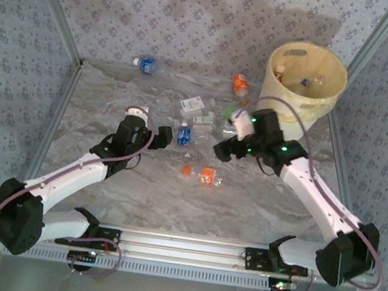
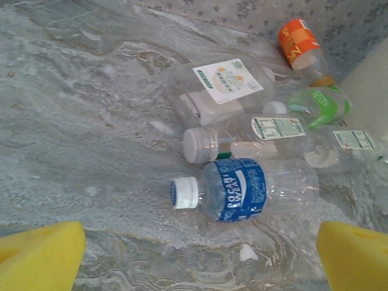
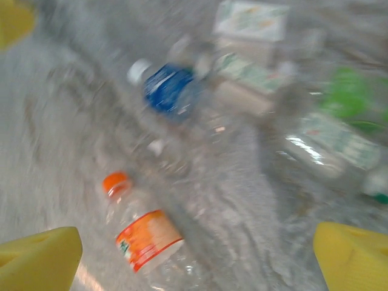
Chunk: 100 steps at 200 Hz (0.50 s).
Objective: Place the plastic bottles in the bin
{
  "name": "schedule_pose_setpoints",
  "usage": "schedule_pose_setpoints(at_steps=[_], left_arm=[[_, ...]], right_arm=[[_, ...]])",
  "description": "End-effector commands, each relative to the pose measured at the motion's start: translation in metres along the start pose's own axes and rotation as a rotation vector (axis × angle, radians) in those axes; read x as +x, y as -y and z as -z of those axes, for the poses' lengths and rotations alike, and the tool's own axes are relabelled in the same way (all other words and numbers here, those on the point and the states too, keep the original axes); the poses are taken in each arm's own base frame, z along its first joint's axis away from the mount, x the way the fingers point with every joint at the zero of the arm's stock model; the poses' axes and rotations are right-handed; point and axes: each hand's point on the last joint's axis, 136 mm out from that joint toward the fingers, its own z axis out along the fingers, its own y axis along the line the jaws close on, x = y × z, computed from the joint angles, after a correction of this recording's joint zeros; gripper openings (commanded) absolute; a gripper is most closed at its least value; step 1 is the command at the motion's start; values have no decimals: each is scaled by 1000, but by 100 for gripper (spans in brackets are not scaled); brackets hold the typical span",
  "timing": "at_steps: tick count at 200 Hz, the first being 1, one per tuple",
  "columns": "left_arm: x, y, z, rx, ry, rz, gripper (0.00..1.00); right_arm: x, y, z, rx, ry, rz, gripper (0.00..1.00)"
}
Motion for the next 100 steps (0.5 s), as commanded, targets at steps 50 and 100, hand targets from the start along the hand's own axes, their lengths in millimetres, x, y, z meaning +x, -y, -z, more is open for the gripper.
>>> schedule_pose_setpoints(at_steps=[50,100], left_arm=[[-1,-36,17,-111,57,89,98],[-1,-45,15,-120,53,122,98]], right_arm=[[98,-54,-77,-232,-475,410,100],[106,-51,-110,-177,-542,502,99]])
